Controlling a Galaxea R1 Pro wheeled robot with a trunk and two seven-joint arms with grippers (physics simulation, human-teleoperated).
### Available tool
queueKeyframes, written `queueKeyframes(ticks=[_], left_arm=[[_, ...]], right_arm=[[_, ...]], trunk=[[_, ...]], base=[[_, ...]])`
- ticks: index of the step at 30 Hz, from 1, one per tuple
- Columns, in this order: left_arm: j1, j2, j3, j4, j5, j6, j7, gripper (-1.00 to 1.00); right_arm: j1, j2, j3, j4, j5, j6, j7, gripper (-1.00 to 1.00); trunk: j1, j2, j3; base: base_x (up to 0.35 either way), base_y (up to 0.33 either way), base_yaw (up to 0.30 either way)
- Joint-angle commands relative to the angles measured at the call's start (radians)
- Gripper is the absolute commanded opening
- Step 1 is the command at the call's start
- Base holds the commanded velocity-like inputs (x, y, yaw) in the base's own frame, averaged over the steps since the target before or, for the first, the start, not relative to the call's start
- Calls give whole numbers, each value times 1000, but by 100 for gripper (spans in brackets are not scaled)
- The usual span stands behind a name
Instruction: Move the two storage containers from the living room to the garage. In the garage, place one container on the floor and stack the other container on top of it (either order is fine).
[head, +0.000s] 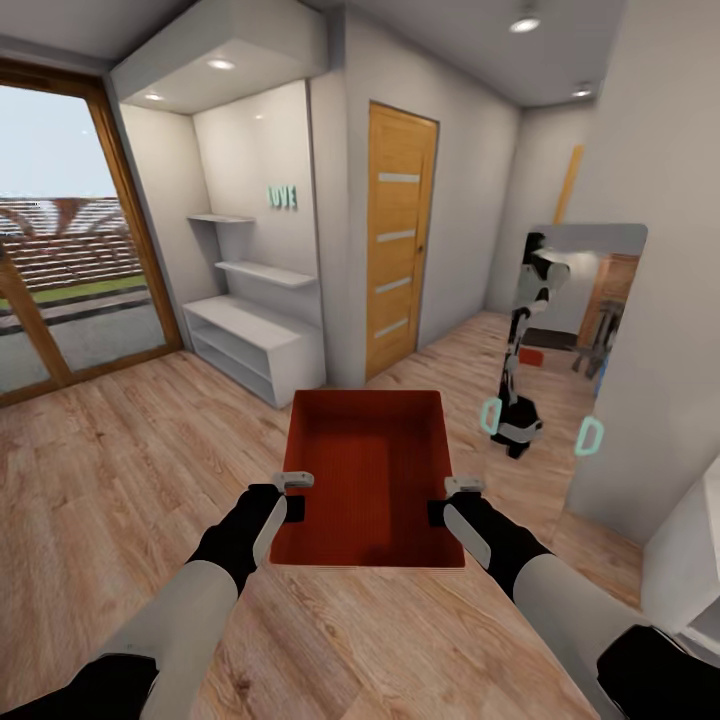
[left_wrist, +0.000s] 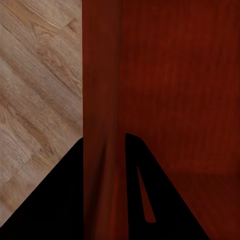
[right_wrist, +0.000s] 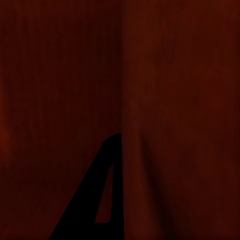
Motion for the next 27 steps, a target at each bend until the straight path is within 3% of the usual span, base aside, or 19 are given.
queueKeyframes(ticks=[1,27], left_arm=[[0,1,4,-1,-35,12,18,-100],[0,1,4,-1,-35,11,18,-100]], right_arm=[[-2,-49,-23,-3,38,-87,-56,-100],[-2,-49,-23,-3,38,-87,-56,-100]], trunk=[[1,-2,-2],[1,-2,-2]], base=[[321,83,0],[319,74,0]])
